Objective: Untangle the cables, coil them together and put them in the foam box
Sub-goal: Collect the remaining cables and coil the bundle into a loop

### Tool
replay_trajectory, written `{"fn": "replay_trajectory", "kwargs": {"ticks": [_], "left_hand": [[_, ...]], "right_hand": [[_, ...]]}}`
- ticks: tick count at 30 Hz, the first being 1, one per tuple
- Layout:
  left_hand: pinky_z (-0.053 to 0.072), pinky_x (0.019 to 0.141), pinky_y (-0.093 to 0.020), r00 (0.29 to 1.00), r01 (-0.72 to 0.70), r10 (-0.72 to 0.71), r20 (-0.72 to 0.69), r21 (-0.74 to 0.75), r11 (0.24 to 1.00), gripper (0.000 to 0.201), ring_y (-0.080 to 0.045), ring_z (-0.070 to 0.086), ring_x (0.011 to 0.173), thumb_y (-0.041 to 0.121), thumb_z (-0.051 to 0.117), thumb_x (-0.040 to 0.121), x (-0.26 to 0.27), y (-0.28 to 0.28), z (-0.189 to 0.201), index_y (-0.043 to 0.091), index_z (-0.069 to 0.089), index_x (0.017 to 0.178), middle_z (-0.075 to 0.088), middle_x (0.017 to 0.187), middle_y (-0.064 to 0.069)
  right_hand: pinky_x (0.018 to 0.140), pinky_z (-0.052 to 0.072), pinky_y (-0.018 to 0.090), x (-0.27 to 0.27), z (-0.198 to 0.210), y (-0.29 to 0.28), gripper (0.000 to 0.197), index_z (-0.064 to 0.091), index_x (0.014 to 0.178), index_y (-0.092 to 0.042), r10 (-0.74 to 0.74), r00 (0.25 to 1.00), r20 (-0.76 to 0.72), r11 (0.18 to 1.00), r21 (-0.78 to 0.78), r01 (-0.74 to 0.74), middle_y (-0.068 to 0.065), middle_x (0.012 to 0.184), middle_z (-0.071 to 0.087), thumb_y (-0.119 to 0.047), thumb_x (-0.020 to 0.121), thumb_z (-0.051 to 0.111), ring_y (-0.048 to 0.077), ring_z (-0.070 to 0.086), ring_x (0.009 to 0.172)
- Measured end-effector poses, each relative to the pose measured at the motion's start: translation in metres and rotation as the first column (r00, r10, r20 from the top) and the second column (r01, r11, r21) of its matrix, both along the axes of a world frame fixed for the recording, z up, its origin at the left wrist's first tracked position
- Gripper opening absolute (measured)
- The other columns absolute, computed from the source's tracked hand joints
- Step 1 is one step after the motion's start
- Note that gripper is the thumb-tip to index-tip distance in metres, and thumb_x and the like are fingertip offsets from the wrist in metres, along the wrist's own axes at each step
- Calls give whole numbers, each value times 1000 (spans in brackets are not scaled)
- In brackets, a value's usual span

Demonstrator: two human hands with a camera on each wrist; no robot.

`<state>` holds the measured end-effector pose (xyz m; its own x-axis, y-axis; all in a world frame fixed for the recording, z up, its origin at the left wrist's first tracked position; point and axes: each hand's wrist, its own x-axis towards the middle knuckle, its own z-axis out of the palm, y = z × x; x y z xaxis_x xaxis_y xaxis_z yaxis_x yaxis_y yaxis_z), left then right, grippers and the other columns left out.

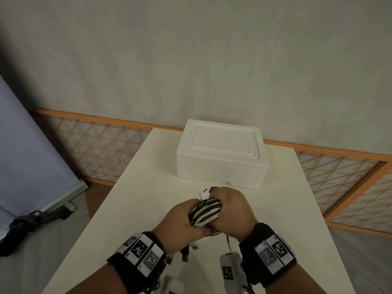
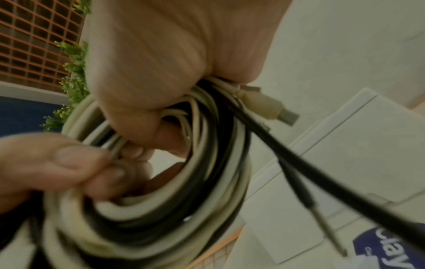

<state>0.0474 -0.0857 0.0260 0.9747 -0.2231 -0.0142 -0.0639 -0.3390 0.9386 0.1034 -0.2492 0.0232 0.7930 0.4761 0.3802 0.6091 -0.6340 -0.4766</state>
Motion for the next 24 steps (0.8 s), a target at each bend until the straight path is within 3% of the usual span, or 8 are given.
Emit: {"fn": "replay_trajectory", "kwargs": {"ticks": [4, 9, 12, 15, 18, 20, 22, 24], "left_hand": [[55, 82, -41, 996, -35, 16, -93, -210, 977, 44, -30, 67, 93, 22, 79, 58, 0, 0, 12, 15, 68, 100, 71, 96, -10], [55, 86, -35, 971, -76, -14, -240, -360, 930, 56, -23, 70, 93, 21, 83, 60, 8, -3, 10, 15, 62, 111, 74, 99, -7], [57, 75, -35, 946, -203, 55, -319, -453, 868, 41, -27, 69, 81, 15, 75, 68, 7, -2, 7, 2, 63, 105, 72, 85, -17], [54, 67, -34, 924, -290, 102, -369, -499, 816, 22, -26, 69, 72, 16, 73, 68, 8, 3, 4, 4, 63, 83, 70, 73, -11], [53, 63, -32, 907, -312, 102, -410, -489, 814, 20, -26, 66, 66, 19, 72, 69, 7, 7, 0, 5, 59, 77, 63, 65, -10], [53, 60, -31, 900, -302, 76, -429, -490, 818, 23, -25, 63, 62, 21, 70, 72, 7, 9, -3, 3, 57, 79, 57, 62, -11], [52, 58, -30, 902, -280, 45, -430, -501, 819, 26, -23, 61, 58, 21, 68, 74, 6, 10, -5, 1, 57, 86, 54, 59, -10], [51, 58, -30, 906, -256, 22, -423, -506, 824, 30, -22, 59, 57, 23, 68, 74, 5, 9, -5, 1, 58, 92, 53, 57, -9]], "right_hand": [[49, 45, 26, 1, 19, 0, 13, 59, 65, -12, 62, 998, -20, 994, 87, -60, -3, 60, 59, -22, 60, 67, 13, 55, 54], [69, 47, 18, 12, 12, -4, 41, 55, 92, -28, 81, 974, -211, 971, 236, -30, -15, 89, 58, -11, 59, 72, 3, 58, 80], [97, 40, 18, 8, -13, -13, 67, 42, 122, -34, 78, 969, -236, 975, 222, -24, -14, 122, 44, -32, 64, 75, 2, 45, 116], [99, 41, 15, -1, -31, -20, 78, 34, 138, -30, 73, 912, -403, 958, 282, 48, -13, 131, 47, -64, 74, 63, -5, 47, 119], [73, 56, 26, -10, -33, -25, 59, 36, 134, -34, 111, 842, -528, 954, 295, 59, -8, 106, 67, -60, 85, 54, 7, 67, 77], [54, 52, 26, -11, -32, -30, 33, 40, 120, -42, 48, 846, -531, 961, 256, 107, -6, 74, 66, -51, 90, 50, 9, 58, 53], [55, 45, 20, -11, -31, -35, 23, 45, 110, -39, -25, 879, -477, 960, 234, 154, -14, 59, 60, -52, 91, 45, 5, 53, 53], [63, 44, 19, -10, -31, -35, 32, 49, 103, -29, -61, 897, -438, 948, 255, 189, -21, 66, 63, -56, 90, 40, 0, 57, 65]]}}
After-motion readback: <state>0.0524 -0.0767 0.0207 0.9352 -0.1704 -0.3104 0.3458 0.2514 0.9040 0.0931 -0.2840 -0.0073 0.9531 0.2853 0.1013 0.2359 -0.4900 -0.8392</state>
